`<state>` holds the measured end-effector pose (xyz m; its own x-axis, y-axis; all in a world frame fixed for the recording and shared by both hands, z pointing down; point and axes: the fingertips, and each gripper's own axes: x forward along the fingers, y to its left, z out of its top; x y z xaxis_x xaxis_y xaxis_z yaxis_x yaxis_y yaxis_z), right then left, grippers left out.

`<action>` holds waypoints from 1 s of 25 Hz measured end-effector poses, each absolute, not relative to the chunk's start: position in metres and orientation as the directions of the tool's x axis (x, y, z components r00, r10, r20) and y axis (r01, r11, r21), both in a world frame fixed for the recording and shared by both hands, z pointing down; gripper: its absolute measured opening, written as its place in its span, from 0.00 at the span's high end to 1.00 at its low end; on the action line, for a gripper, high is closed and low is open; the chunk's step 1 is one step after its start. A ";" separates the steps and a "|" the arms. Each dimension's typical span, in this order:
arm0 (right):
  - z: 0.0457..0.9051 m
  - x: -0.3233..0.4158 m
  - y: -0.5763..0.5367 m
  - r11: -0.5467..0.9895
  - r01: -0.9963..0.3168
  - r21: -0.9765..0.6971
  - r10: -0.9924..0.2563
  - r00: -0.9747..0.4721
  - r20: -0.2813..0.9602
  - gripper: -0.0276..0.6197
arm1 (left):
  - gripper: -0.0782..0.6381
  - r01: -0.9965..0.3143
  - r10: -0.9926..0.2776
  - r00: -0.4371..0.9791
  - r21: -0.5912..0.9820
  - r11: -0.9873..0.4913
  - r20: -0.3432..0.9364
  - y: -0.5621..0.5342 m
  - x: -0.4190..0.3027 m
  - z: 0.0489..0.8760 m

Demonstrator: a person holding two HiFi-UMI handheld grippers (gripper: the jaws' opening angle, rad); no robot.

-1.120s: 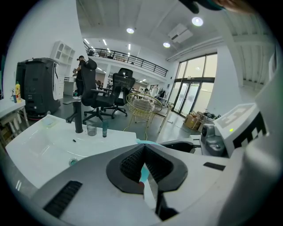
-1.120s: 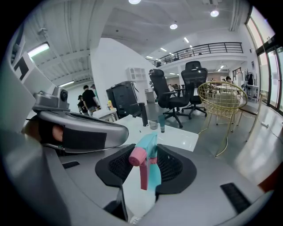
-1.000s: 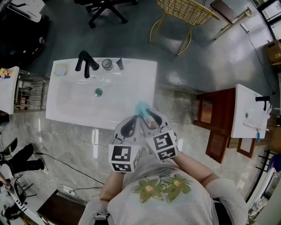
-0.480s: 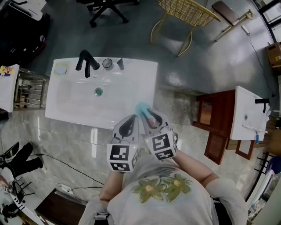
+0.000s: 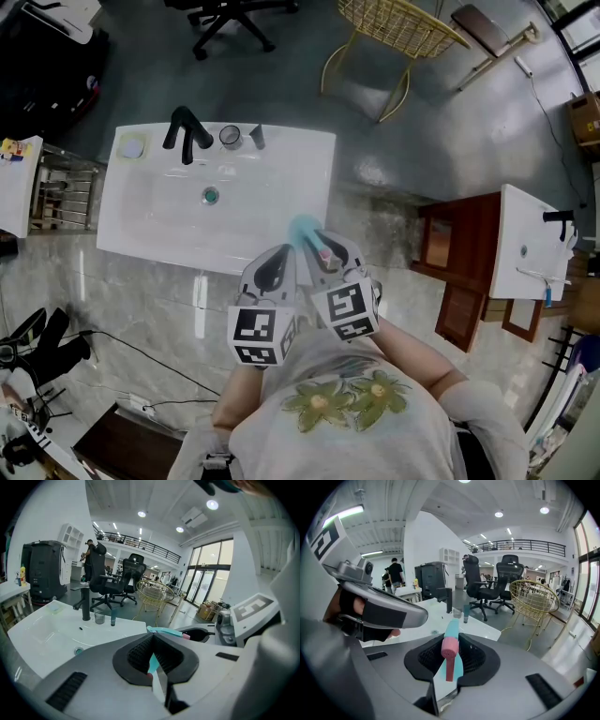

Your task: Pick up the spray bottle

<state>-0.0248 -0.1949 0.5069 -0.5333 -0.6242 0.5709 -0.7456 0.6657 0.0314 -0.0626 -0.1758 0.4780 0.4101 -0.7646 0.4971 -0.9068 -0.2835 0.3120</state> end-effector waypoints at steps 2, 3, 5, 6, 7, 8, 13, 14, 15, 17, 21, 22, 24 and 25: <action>0.505 -0.024 -0.194 0.670 -0.742 0.037 -0.624 -0.535 0.570 0.83 | 0.88 -0.906 -0.766 0.412 0.310 -0.288 0.493 -0.175 -0.061 0.477; 0.503 -0.024 -0.193 0.671 -0.741 0.037 -0.624 -0.537 0.568 0.83 | 0.88 -0.906 -0.767 0.413 0.308 -0.291 0.491 -0.174 -0.060 0.476; 0.499 -0.024 -0.192 0.672 -0.739 0.037 -0.626 -0.541 0.562 0.83 | 0.88 -0.905 -0.769 0.416 0.307 -0.295 0.485 -0.173 -0.059 0.473; 0.497 -0.024 -0.191 0.673 -0.739 0.040 -0.627 -0.542 0.560 0.83 | 0.88 -0.904 -0.770 0.417 0.307 -0.297 0.483 -0.172 -0.059 0.472; 0.495 -0.024 -0.190 0.673 -0.738 0.043 -0.630 -0.542 0.557 0.83 | 0.88 -0.904 -0.771 0.417 0.306 -0.299 0.481 -0.171 -0.058 0.471; 0.492 -0.024 -0.190 0.674 -0.738 0.046 -0.632 -0.543 0.553 0.84 | 0.88 -0.904 -0.772 0.418 0.305 -0.301 0.478 -0.170 -0.058 0.469; 0.480 -0.023 -0.184 0.677 -0.734 0.046 -0.637 -0.554 0.536 0.84 | 0.88 -0.901 -0.776 0.426 0.299 -0.315 0.465 -0.165 -0.056 0.464; 0.477 -0.024 -0.183 0.678 -0.734 0.044 -0.637 -0.557 0.533 0.84 | 0.88 -0.900 -0.777 0.427 0.297 -0.319 0.462 -0.163 -0.055 0.462; 0.474 -0.024 -0.181 0.679 -0.733 0.045 -0.639 -0.559 0.529 0.84 | 0.88 -0.900 -0.778 0.429 0.295 -0.322 0.459 -0.161 -0.055 0.461; 0.467 -0.025 -0.178 0.679 -0.733 0.052 -0.645 -0.561 0.519 0.84 | 0.88 -0.899 -0.779 0.432 0.290 -0.329 0.455 -0.157 -0.055 0.458; 0.456 -0.025 -0.173 0.675 -0.735 0.067 -0.662 -0.563 0.494 0.84 | 0.88 -0.897 -0.783 0.437 0.279 -0.343 0.443 -0.149 -0.055 0.453; 0.453 -0.025 -0.171 0.674 -0.736 0.071 -0.666 -0.563 0.489 0.84 | 0.88 -0.896 -0.782 0.440 0.277 -0.347 0.441 -0.147 -0.054 0.452; 0.448 -0.024 -0.167 0.671 -0.738 0.076 -0.674 -0.563 0.478 0.84 | 0.88 -0.894 -0.780 0.443 0.275 -0.353 0.441 -0.141 -0.054 0.450; 0.445 -0.024 -0.166 0.669 -0.739 0.078 -0.677 -0.564 0.473 0.84 | 0.88 -0.894 -0.779 0.444 0.273 -0.354 0.442 -0.139 -0.053 0.449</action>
<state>-0.0236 -0.1656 0.4450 -0.5637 -0.6772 0.4730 -0.7387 0.6695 0.0781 -0.0534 -0.1386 0.4487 0.4439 -0.7794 0.4421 -0.8943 -0.3544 0.2732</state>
